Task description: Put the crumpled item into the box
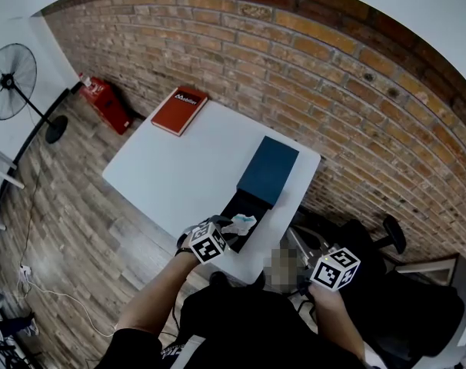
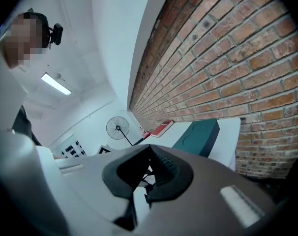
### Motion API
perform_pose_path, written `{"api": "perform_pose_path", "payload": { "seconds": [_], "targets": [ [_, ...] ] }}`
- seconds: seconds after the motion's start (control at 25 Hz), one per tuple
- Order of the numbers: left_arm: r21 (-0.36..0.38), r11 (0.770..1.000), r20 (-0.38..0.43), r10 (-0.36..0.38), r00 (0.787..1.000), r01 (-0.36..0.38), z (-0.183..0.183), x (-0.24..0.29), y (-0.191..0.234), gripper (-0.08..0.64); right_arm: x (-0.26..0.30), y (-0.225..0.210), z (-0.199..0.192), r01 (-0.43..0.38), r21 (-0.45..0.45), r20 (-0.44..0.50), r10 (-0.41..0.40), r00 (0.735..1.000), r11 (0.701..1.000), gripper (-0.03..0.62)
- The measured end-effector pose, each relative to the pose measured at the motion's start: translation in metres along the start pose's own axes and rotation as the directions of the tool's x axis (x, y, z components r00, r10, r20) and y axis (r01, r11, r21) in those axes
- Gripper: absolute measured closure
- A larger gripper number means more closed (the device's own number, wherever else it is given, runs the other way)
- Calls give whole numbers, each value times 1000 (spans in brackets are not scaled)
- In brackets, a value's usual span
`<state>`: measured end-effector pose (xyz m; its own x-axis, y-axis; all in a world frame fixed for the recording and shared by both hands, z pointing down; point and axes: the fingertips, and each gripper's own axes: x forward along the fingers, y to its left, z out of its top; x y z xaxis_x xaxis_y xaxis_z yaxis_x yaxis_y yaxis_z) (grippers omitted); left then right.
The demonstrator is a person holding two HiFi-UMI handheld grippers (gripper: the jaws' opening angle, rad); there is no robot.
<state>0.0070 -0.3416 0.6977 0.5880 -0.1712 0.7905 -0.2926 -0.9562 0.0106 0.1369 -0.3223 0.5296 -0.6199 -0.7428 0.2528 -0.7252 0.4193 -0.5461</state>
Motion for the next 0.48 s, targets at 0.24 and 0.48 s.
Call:
{"api": "perform_pose_path", "payload": {
  "seconds": [0.24, 0.48],
  "targets": [
    [-10, 1000, -14, -10, 1000, 10, 3, 12, 2, 387, 5, -2, 0, -17, 10, -4, 17, 1000, 1000, 595],
    [9, 999, -39, 43, 998, -43, 3, 16, 21, 417, 7, -1, 1, -26, 16, -3, 26, 1000, 1000, 595]
  ]
}}
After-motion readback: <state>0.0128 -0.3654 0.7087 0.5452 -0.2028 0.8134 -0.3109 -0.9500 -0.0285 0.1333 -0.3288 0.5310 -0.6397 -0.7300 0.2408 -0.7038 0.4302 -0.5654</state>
